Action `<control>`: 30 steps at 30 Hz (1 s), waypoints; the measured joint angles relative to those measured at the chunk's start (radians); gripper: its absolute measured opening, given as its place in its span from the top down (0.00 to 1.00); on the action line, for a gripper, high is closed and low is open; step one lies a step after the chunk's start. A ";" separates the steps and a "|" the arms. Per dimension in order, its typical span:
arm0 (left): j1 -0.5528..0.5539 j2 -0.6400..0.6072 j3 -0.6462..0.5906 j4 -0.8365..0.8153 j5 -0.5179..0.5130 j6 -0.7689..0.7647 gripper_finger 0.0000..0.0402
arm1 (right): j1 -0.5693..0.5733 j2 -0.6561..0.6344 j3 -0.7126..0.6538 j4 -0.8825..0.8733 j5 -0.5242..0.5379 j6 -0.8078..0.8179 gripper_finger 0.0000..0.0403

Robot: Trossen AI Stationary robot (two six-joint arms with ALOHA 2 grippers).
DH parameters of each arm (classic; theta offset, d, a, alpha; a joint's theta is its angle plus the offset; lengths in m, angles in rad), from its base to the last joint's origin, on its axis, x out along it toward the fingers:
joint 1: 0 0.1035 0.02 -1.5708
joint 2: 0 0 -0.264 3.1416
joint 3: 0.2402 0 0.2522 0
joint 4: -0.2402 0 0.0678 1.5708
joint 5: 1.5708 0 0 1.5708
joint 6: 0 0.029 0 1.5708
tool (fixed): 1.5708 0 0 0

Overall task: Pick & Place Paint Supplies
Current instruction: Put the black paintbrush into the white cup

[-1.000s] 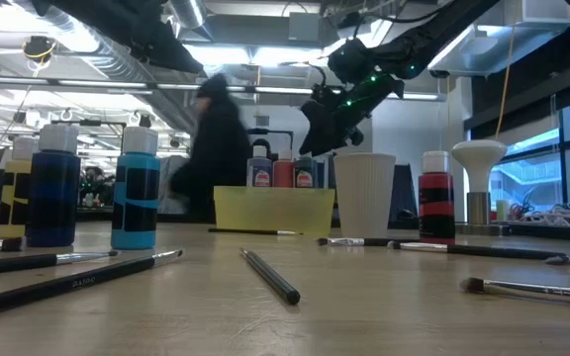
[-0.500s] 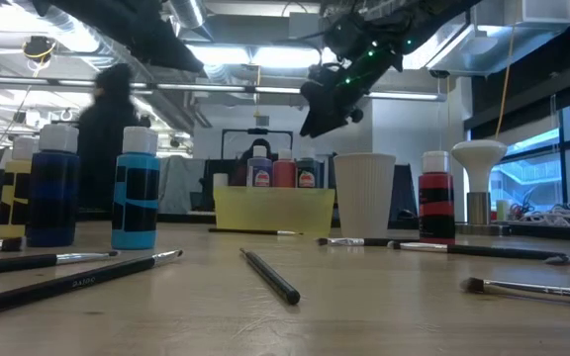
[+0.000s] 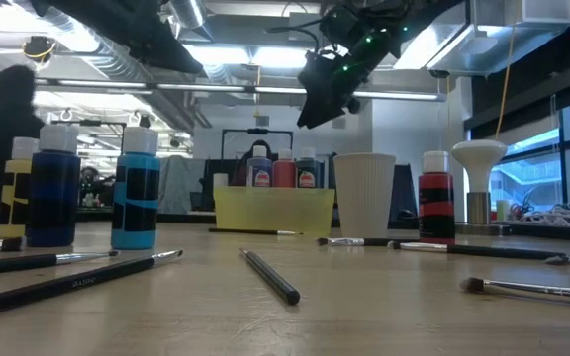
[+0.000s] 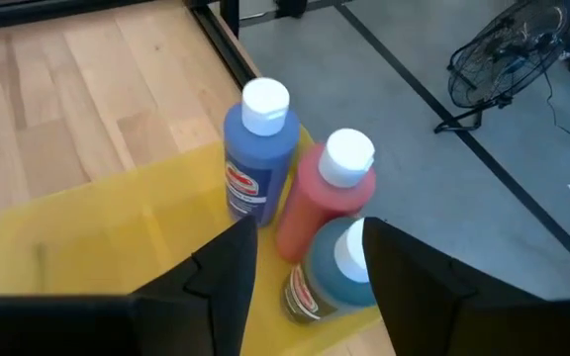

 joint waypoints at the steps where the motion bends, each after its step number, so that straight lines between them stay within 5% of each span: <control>1: 0.000 0.000 0.000 -0.001 0.000 0.000 0.69 | 0.003 0.000 0.001 0.000 0.000 0.000 0.53; 10: 0.000 0.000 0.000 -0.017 0.005 0.027 0.57 | 0.031 0.000 0.001 -0.014 0.000 0.001 0.53; 18: 0.000 0.000 0.000 -0.027 0.136 0.063 0.40 | 0.068 0.000 0.001 -0.046 -0.006 0.001 0.53; 24: 0.000 0.000 0.000 -0.051 0.182 0.064 0.39 | 0.111 0.000 0.001 0.012 -0.099 -0.019 0.53; 30: -0.001 0.004 0.000 -0.045 0.338 0.112 0.39 | 0.168 -0.032 0.031 -0.005 -0.114 -0.045 0.53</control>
